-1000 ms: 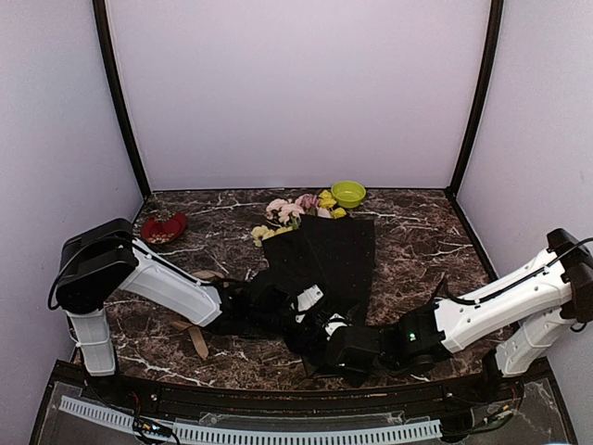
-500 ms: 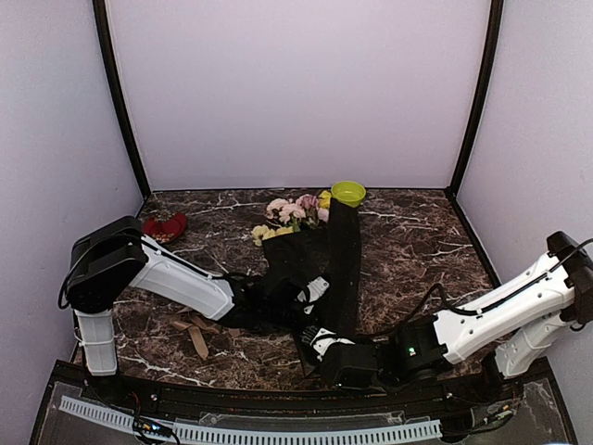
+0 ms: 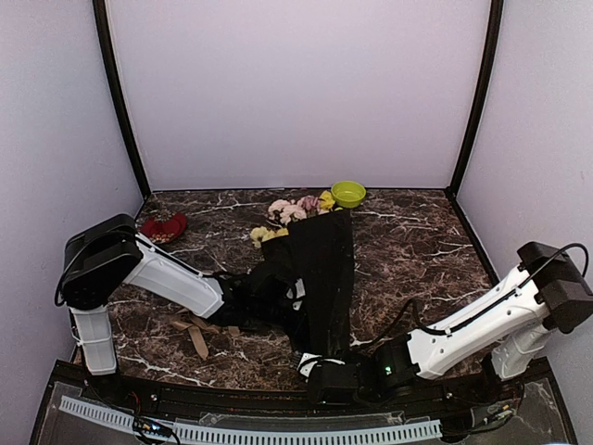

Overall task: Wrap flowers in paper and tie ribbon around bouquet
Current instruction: Fold the two-thirds-folded wrapping paper at the center of the board.

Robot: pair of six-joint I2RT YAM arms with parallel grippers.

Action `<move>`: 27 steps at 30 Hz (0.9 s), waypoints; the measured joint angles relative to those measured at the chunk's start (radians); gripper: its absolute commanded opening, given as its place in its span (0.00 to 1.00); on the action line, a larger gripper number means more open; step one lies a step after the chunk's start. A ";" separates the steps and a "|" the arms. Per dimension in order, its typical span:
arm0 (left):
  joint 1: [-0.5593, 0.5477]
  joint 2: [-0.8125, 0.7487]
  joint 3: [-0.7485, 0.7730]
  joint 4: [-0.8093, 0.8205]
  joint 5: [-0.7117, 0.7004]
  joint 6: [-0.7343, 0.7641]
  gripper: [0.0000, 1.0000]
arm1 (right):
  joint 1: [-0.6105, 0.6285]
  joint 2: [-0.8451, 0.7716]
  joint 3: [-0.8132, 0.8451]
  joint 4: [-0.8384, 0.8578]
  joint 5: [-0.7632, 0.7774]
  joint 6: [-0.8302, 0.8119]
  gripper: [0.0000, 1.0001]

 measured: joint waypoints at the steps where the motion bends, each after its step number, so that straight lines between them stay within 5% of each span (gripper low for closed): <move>1: 0.007 -0.006 -0.005 0.000 0.005 -0.002 0.58 | 0.000 0.015 0.000 0.007 -0.005 -0.003 0.00; 10: 0.079 -0.161 -0.065 -0.031 -0.016 -0.012 0.64 | 0.005 0.067 0.005 0.024 -0.009 -0.004 0.00; 21: 0.217 -0.584 -0.145 -0.285 -0.225 -0.066 0.65 | 0.005 0.080 0.023 0.016 -0.008 -0.005 0.00; 27: 0.212 -0.792 -0.319 -0.205 -0.148 -0.174 0.69 | 0.005 0.082 0.027 0.011 -0.008 -0.010 0.00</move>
